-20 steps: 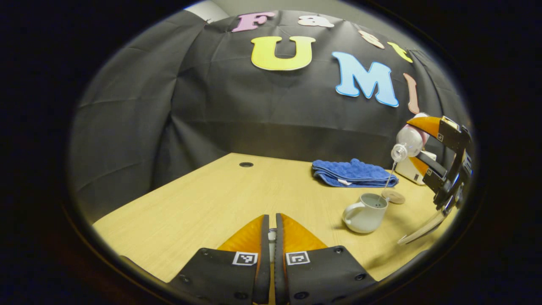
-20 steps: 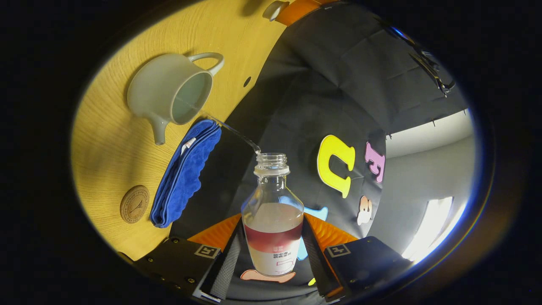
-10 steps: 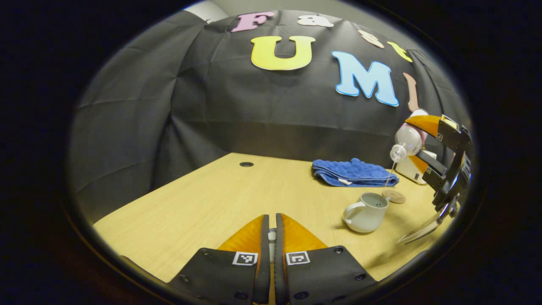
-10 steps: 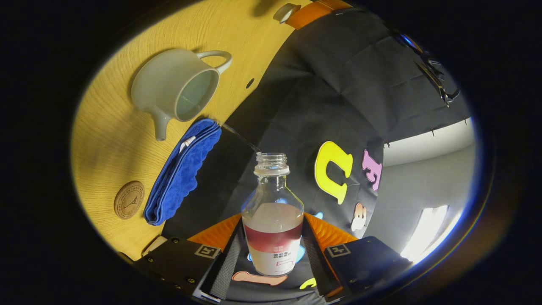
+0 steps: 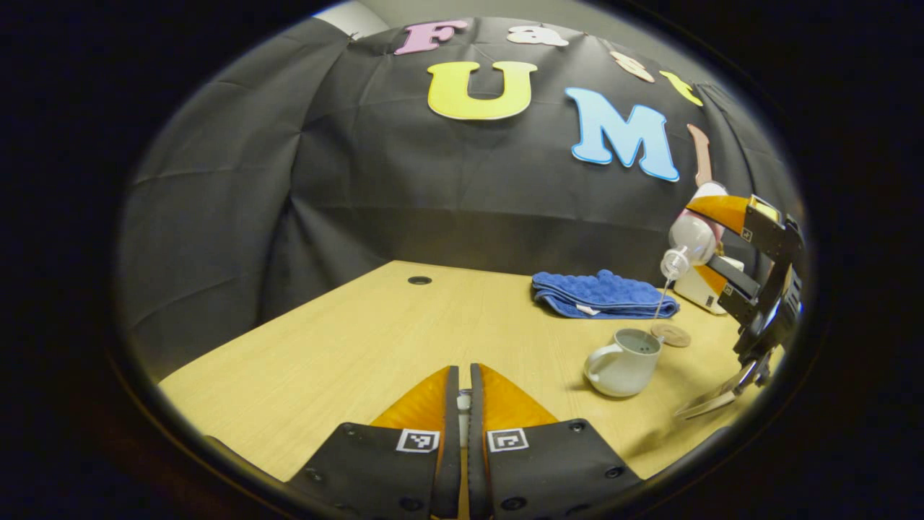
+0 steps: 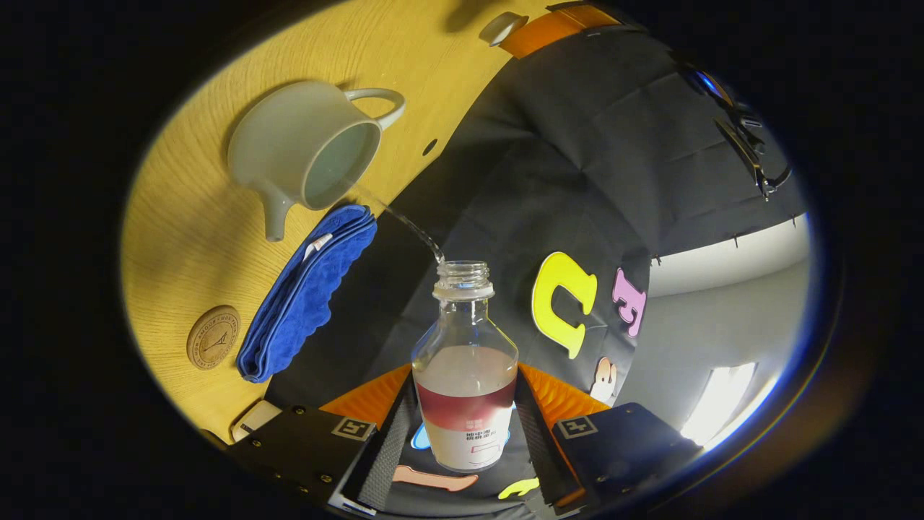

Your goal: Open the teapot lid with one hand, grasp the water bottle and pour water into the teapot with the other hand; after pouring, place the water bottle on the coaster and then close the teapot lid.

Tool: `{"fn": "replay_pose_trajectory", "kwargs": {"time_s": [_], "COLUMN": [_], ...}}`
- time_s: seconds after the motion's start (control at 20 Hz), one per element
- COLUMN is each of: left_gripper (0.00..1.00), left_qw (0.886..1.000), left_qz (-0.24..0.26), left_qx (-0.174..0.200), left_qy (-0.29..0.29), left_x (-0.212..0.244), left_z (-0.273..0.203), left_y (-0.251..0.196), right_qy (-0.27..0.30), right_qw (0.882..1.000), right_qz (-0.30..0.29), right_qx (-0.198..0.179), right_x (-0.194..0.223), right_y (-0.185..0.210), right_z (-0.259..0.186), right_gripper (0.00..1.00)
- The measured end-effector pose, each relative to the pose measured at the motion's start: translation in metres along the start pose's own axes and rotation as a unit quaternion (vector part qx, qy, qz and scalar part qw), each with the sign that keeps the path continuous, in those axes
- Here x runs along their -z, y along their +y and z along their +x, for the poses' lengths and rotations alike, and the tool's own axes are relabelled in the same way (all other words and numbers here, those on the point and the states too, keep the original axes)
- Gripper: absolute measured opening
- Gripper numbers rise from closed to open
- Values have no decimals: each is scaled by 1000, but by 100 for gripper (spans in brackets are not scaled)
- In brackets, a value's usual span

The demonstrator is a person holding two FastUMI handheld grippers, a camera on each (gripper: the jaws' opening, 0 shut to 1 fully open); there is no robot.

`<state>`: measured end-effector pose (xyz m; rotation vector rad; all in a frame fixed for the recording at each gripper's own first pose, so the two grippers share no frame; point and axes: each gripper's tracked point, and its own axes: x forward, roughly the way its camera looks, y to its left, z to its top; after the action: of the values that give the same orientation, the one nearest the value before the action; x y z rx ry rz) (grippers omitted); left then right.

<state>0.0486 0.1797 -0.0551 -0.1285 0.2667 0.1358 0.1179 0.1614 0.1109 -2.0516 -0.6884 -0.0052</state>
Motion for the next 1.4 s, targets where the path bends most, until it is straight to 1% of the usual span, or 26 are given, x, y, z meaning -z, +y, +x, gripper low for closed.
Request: {"fn": "replay_pose_trajectory", "kwargs": {"time_s": [0.5,0.7,0.85,1.4], "left_gripper": [10,10,11,11], "left_qw": [1000,1000,1000,1000], "left_qz": [-1,-1,0,0], "left_qx": [0,1,-1,0], "left_qy": [0,-2,0,-1], "left_x": [0,-1,-1,-1], "left_z": [-1,-1,-1,-2], "left_y": [1,0,0,1], "right_qy": [-19,-24,-30,-42], "right_qw": [999,999,998,996], "right_qz": [-30,-37,-52,-70], "right_qx": [15,15,23,22], "right_x": [-6,-11,-12,-16], "right_y": [-5,-5,-8,-8], "right_z": [1,1,2,4], "right_gripper": [76,76,76,76]}}
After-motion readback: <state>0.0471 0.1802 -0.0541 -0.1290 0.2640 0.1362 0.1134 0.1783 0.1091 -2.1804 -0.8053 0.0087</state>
